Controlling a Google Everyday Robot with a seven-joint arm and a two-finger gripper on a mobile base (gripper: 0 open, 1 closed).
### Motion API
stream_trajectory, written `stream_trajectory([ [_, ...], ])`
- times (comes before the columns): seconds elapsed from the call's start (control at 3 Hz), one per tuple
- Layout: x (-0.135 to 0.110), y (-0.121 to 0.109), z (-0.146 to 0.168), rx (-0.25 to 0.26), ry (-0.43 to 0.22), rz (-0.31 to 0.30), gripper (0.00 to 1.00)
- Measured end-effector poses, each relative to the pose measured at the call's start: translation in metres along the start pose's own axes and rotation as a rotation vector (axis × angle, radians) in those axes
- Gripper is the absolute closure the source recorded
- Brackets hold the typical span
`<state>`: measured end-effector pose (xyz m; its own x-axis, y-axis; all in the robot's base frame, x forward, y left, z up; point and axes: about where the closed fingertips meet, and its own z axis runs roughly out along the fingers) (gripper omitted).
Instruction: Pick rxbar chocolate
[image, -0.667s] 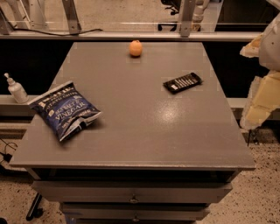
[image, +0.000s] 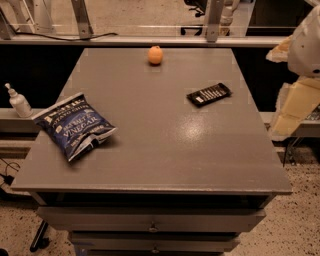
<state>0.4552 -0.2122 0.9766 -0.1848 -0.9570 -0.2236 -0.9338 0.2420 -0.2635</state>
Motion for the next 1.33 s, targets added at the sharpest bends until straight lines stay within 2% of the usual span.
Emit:
stream_trajectory([
  [0.33, -0.011, -0.034, 0.027, -0.005, -0.042, -0.061, 0.00],
  [0.67, -0.014, -0.070, 0.055, -0.024, -0.077, -0.065, 0.00],
  [1.0, -0.012, -0.105, 0.086, -0.046, -0.134, -0.013, 0.00],
  [1.33, -0.015, -0.128, 0.113, -0.059, -0.183, 0.044, 0.00],
])
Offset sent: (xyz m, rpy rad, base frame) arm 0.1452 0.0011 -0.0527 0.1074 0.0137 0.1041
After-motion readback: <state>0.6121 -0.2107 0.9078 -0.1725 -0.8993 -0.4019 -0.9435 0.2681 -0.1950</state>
